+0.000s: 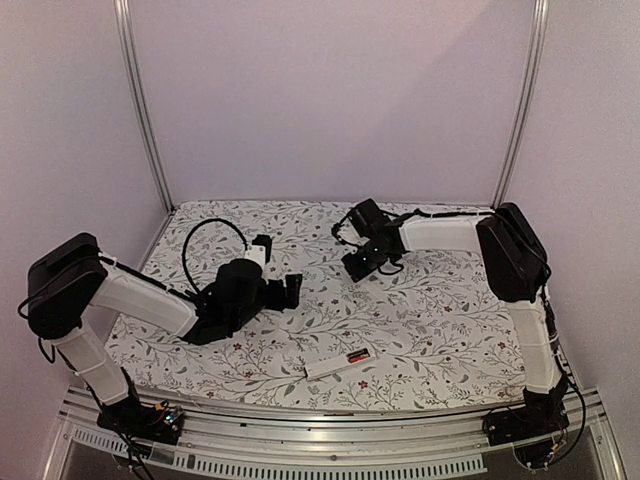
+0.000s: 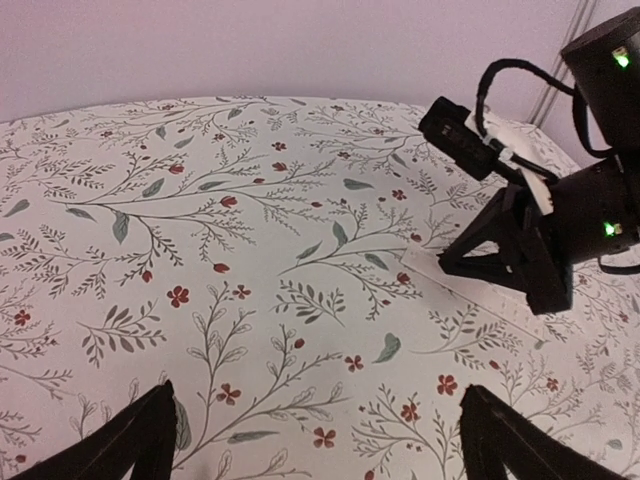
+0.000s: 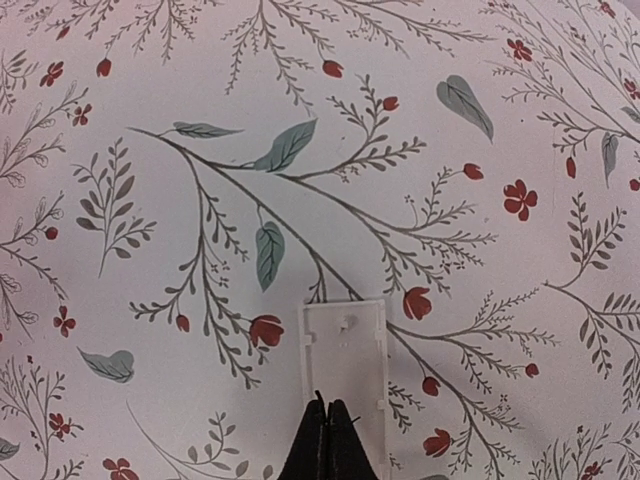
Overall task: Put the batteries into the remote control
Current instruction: Move the right arm with the battery cover to the center of the board.
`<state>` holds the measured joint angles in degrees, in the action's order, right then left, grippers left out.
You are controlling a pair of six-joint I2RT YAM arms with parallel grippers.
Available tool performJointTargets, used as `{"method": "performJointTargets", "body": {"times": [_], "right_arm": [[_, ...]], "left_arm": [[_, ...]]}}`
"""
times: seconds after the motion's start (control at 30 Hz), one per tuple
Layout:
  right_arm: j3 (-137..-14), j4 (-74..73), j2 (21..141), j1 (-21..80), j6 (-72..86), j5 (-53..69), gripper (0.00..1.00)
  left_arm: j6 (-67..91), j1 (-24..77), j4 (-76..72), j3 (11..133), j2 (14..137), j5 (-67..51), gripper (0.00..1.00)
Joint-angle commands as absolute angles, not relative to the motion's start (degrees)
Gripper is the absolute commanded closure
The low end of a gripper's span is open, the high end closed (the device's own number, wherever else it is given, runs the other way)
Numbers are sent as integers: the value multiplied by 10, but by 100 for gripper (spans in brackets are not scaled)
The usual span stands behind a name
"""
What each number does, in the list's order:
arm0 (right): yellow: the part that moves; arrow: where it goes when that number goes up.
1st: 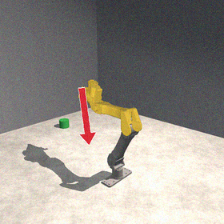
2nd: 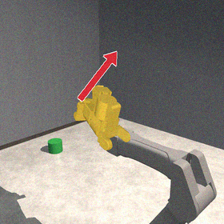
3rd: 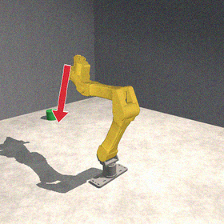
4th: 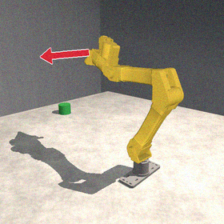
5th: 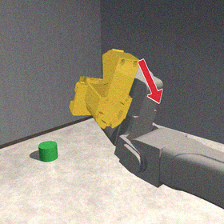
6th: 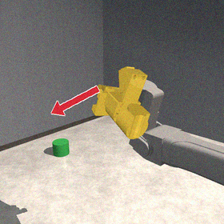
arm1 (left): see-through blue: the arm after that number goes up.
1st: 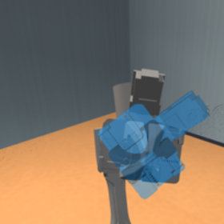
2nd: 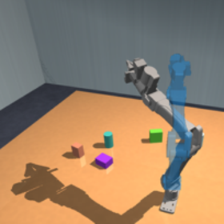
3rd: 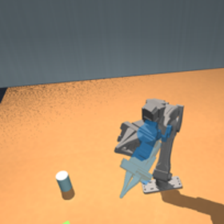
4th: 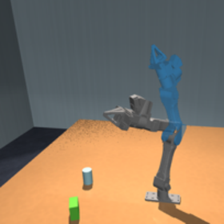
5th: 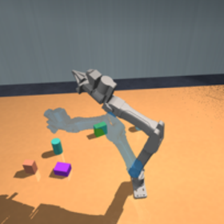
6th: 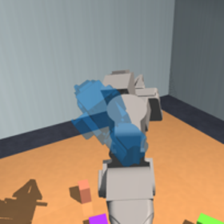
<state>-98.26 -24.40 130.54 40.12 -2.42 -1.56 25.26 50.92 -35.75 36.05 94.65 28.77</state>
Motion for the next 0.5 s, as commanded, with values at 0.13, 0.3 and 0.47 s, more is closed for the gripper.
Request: {"method": "performJointTargets", "body": {"times": [0.13, 0.3, 0.47], "right_arm": [[-989, -231, 1284, 398, -19, -9, 100], [-1029, -240, 1318, 392, -24, -6, 91], [-1078, -253, 1360, 392, -35, 15, 85]], "left_arm": [[254, 504, -349, 397, 984, 260, 2], [254, 503, -343, 391, 979, 266, 2], [255, 502, -339, 381, 975, 272, 2]]}}
